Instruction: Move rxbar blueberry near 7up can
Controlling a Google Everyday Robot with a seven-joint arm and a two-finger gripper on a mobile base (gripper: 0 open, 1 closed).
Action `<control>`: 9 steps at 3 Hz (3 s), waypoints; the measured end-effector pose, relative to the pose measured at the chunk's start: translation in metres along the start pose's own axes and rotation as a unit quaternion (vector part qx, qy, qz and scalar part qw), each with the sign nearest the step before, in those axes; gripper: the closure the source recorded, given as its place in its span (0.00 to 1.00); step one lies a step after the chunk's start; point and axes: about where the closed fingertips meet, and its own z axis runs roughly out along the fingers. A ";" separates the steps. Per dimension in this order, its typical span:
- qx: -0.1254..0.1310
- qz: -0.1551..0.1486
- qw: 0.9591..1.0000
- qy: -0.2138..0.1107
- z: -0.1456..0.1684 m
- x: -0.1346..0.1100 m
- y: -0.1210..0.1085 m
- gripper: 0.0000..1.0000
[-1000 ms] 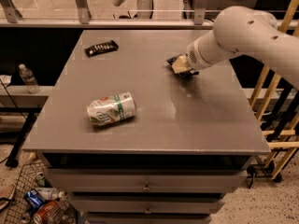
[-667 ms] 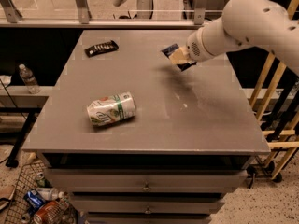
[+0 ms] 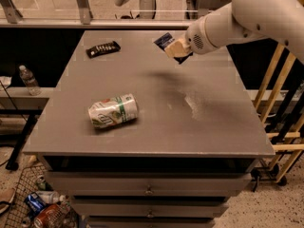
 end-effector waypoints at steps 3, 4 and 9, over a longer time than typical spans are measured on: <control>-0.100 -0.116 0.988 0.009 0.015 -0.016 0.061 1.00; -0.123 -0.156 0.980 0.013 0.020 -0.032 0.085 1.00; -0.194 -0.162 0.966 0.045 0.058 -0.043 0.175 1.00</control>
Offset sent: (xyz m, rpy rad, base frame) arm -0.0269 0.0416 -0.0132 -0.0622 0.0198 0.2122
